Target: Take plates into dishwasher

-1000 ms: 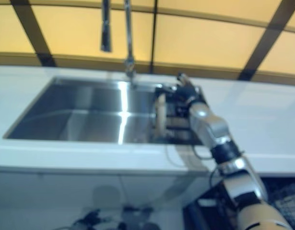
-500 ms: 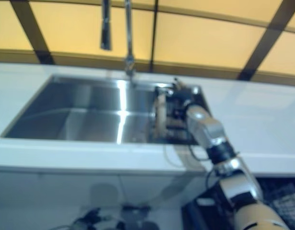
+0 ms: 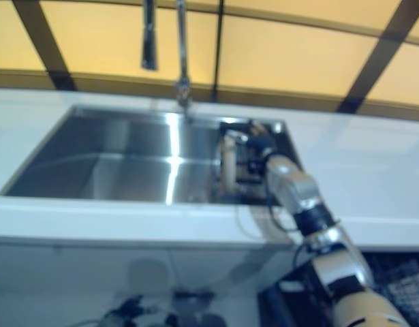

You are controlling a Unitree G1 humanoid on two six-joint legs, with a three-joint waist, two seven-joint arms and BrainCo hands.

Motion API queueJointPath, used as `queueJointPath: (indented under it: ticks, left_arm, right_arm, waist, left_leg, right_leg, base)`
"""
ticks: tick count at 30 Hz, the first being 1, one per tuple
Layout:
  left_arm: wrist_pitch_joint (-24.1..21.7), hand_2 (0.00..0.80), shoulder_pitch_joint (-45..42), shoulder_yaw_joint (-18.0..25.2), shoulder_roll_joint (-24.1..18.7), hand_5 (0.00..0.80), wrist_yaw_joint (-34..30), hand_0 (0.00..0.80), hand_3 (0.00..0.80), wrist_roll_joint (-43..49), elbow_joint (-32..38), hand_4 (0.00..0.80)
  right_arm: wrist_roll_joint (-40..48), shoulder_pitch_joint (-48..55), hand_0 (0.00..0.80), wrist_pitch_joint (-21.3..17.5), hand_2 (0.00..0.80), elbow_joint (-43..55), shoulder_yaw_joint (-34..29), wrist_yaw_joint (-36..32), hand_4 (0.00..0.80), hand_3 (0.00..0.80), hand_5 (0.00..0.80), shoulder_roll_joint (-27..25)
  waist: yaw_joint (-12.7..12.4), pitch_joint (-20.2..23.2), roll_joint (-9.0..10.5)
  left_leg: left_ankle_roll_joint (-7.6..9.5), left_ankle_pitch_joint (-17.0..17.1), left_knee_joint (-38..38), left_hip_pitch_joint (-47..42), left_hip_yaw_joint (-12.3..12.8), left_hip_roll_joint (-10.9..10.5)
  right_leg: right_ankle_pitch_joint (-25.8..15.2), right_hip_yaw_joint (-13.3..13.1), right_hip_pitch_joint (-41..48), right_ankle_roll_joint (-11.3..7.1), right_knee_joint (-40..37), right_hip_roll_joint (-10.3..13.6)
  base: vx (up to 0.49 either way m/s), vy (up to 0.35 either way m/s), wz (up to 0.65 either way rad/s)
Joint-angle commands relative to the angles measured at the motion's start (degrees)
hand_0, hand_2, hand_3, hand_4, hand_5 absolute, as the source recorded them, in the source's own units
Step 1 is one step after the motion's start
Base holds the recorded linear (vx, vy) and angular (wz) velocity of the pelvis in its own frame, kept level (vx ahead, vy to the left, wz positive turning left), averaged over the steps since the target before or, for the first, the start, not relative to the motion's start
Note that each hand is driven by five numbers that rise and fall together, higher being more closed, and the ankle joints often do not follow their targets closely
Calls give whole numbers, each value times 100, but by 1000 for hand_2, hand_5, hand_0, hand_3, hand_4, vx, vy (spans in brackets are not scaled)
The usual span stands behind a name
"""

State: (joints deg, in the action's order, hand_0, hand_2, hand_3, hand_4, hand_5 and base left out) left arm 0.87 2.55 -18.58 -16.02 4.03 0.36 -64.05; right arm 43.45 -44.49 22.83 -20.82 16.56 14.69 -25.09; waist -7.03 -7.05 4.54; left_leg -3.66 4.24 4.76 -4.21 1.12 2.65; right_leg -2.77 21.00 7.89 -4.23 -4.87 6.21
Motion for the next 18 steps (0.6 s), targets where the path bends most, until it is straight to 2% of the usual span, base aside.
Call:
queueJointPath:
  ticks: [1, 18]
  left_arm:
    - [-40, 0, 535, -371, -2, 0, 102, 0, 0, -201, -200, 0]
    - [-56, 0, 531, -390, -20, 0, 129, 0, 0, -205, -191, 0]
  right_arm:
    - [52, -105, 0, -205, 0, -24, -12, -103, 0, 0, 0, -90]
    - [-58, 45, 0, -294, 0, -78, 13, -417, 0, 0, 0, -49]
  waist:
    - [-29, 37, -26]
    - [-26, -3, -13]
  left_leg:
    - [321, -202, 24, 110, 407, -404]
    - [339, -208, 24, 119, 411, -400]
  right_leg:
    - [488, -93, -106, 165, 598, -248]
    - [469, -113, -143, 150, 612, -249]
  base:
    - [0, 0, 0]
    - [0, 0, 0]
